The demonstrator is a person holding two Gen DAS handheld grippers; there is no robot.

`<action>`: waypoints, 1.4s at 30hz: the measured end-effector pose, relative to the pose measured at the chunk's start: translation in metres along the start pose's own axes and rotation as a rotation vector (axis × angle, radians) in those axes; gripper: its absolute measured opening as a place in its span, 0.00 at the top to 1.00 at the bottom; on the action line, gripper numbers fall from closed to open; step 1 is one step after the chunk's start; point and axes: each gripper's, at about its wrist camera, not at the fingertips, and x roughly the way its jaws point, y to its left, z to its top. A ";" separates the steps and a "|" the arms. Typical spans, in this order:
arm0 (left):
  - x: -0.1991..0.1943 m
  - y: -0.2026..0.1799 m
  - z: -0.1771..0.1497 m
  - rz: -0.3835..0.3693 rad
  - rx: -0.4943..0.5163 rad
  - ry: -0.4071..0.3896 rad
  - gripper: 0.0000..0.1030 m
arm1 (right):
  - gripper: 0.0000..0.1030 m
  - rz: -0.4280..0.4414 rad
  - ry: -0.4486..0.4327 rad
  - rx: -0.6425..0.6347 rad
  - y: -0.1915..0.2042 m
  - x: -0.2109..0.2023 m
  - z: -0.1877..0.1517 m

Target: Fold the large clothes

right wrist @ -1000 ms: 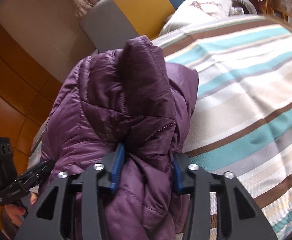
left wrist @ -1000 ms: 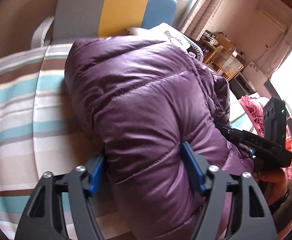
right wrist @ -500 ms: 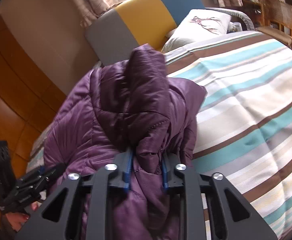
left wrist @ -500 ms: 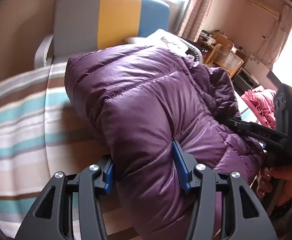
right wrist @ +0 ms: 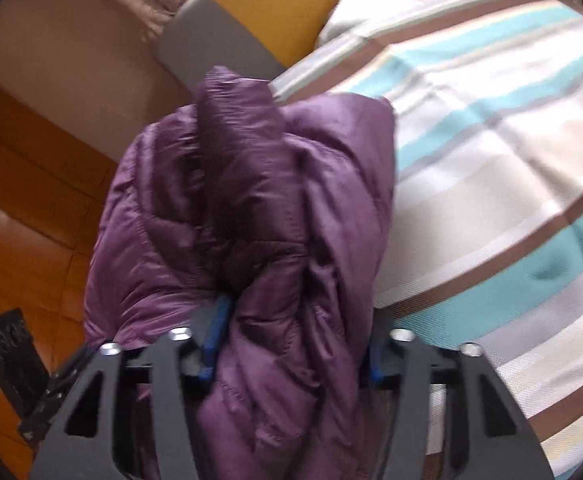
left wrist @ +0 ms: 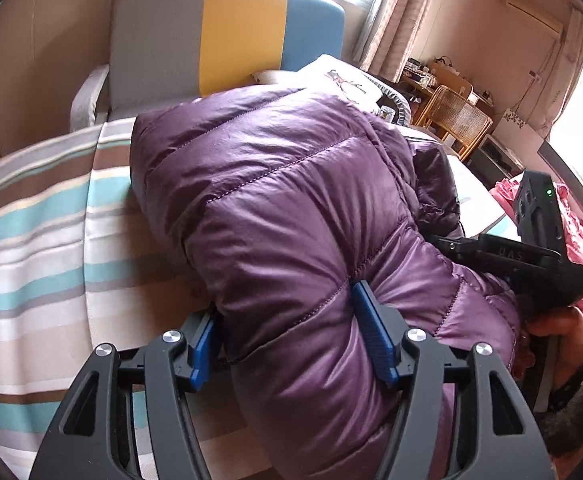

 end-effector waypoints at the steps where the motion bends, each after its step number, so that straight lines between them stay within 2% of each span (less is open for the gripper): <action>1: -0.002 -0.003 0.000 0.008 0.012 -0.009 0.45 | 0.63 -0.015 -0.012 -0.032 0.005 -0.003 -0.001; 5: -0.012 -0.012 0.002 0.024 0.021 -0.042 0.52 | 0.72 -0.064 -0.066 -0.110 0.024 -0.015 -0.007; 10: -0.029 -0.013 0.006 0.024 0.028 -0.081 0.54 | 0.73 -0.084 -0.142 -0.146 0.046 -0.030 -0.019; 16: -0.059 -0.002 0.007 0.029 0.002 -0.146 0.54 | 0.73 -0.048 -0.204 -0.178 0.076 -0.044 -0.015; 22: -0.094 0.023 0.004 0.072 -0.028 -0.201 0.54 | 0.73 -0.005 -0.207 -0.237 0.120 -0.039 -0.014; 26: -0.117 0.053 0.000 0.124 -0.057 -0.226 0.54 | 0.73 0.032 -0.185 -0.267 0.150 -0.018 -0.014; 32: -0.144 0.119 -0.011 0.219 -0.143 -0.236 0.54 | 0.73 0.091 -0.115 -0.315 0.204 0.030 -0.021; 37: -0.156 0.159 -0.020 0.288 -0.189 -0.243 0.54 | 0.73 0.138 -0.064 -0.342 0.239 0.074 -0.023; 42: -0.156 0.197 -0.026 0.346 -0.238 -0.235 0.54 | 0.73 0.141 -0.023 -0.386 0.262 0.114 -0.021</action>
